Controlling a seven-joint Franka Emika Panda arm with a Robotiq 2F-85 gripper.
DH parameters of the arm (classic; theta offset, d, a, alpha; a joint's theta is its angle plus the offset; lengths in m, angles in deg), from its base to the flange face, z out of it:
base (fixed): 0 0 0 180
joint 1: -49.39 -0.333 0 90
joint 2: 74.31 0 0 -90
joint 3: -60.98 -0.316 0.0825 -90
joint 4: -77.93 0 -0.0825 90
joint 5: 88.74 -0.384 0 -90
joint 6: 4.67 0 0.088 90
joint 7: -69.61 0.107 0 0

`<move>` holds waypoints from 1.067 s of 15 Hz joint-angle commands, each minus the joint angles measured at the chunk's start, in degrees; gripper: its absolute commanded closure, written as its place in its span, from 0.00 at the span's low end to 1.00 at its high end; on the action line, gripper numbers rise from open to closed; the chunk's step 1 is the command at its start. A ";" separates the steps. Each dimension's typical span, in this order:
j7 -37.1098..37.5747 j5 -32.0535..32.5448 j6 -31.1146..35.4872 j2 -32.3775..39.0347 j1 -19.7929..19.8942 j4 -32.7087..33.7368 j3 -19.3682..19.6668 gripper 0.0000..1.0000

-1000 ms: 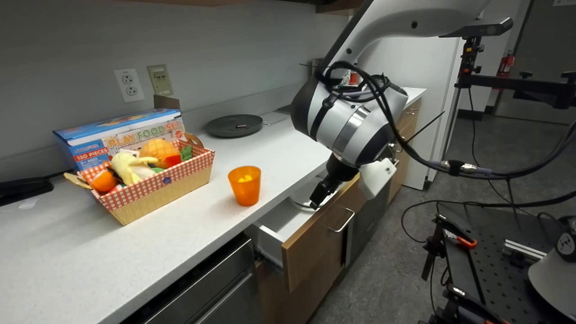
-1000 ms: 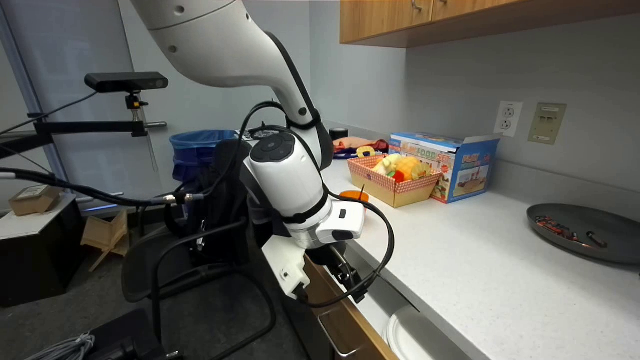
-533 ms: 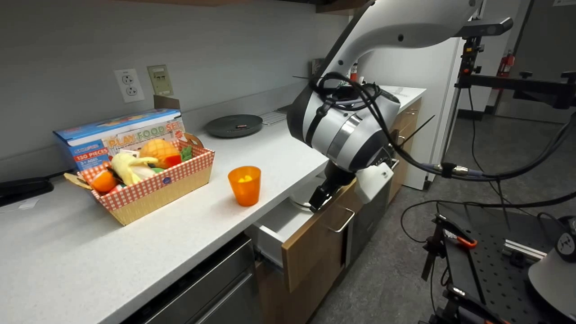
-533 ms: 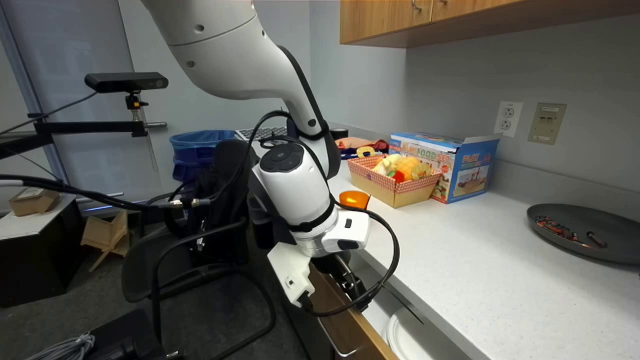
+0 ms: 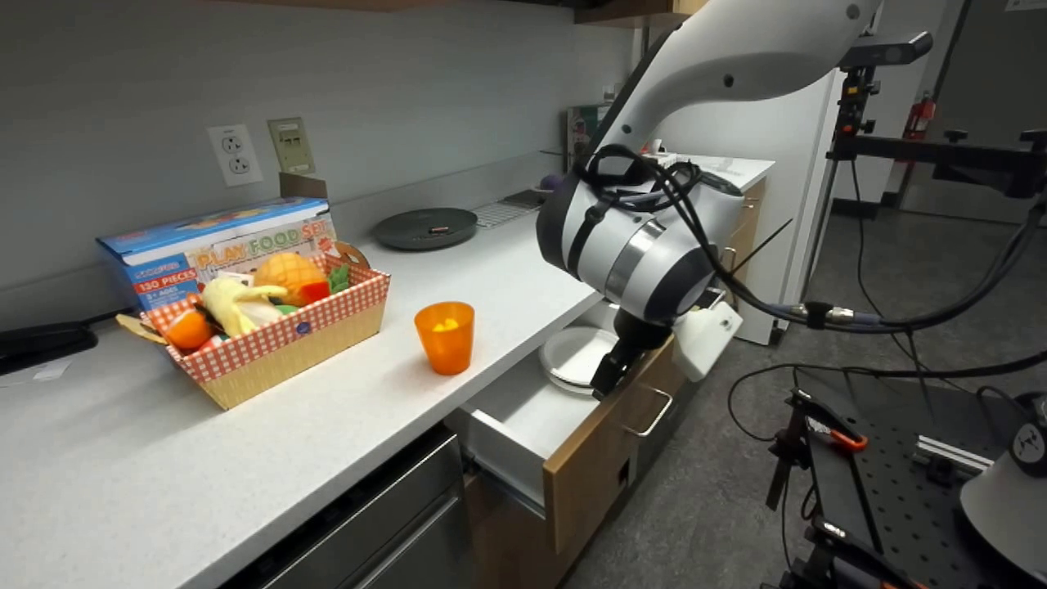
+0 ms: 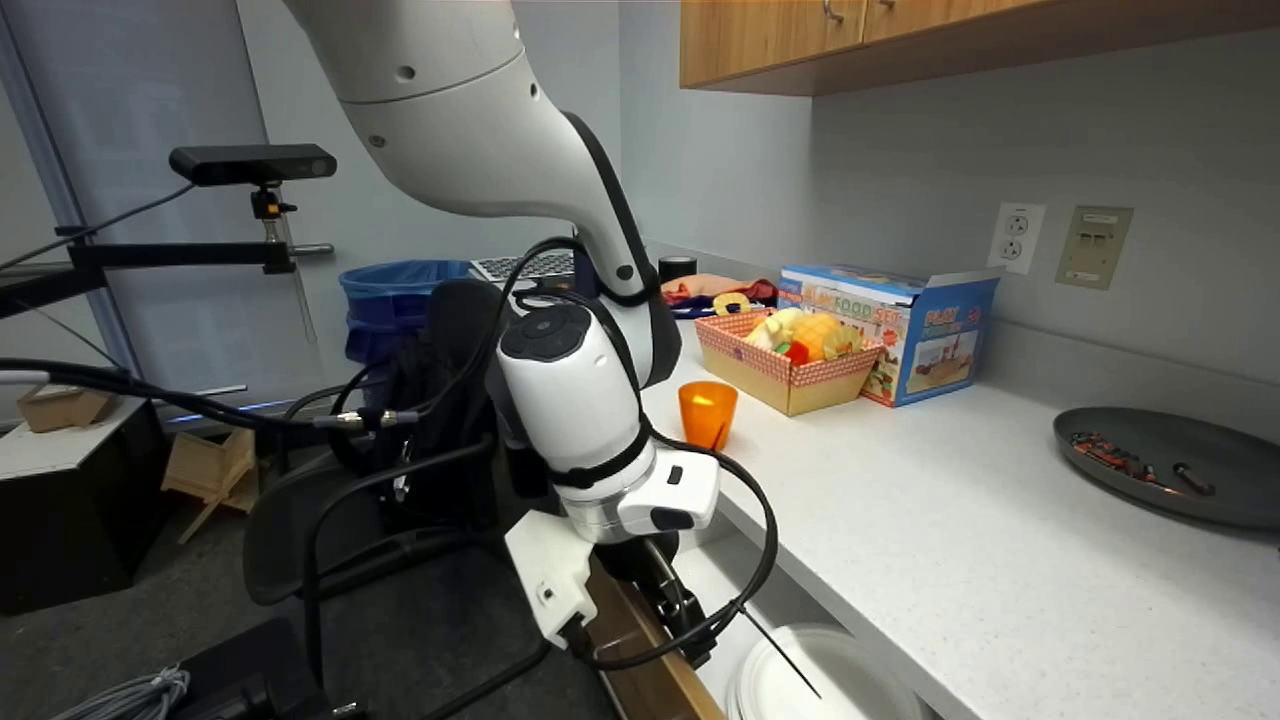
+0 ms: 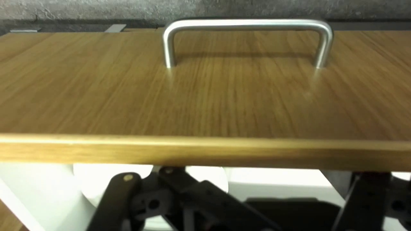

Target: Open the drawer

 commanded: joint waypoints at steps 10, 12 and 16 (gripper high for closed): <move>-32.37 -25.78 18.25 -1.32 24.89 0.75 -27.33 0.00; -36.88 -30.24 17.92 -4.79 22.76 2.75 -24.39 0.00; -42.73 -36.03 15.87 -10.70 22.15 5.35 -21.82 0.00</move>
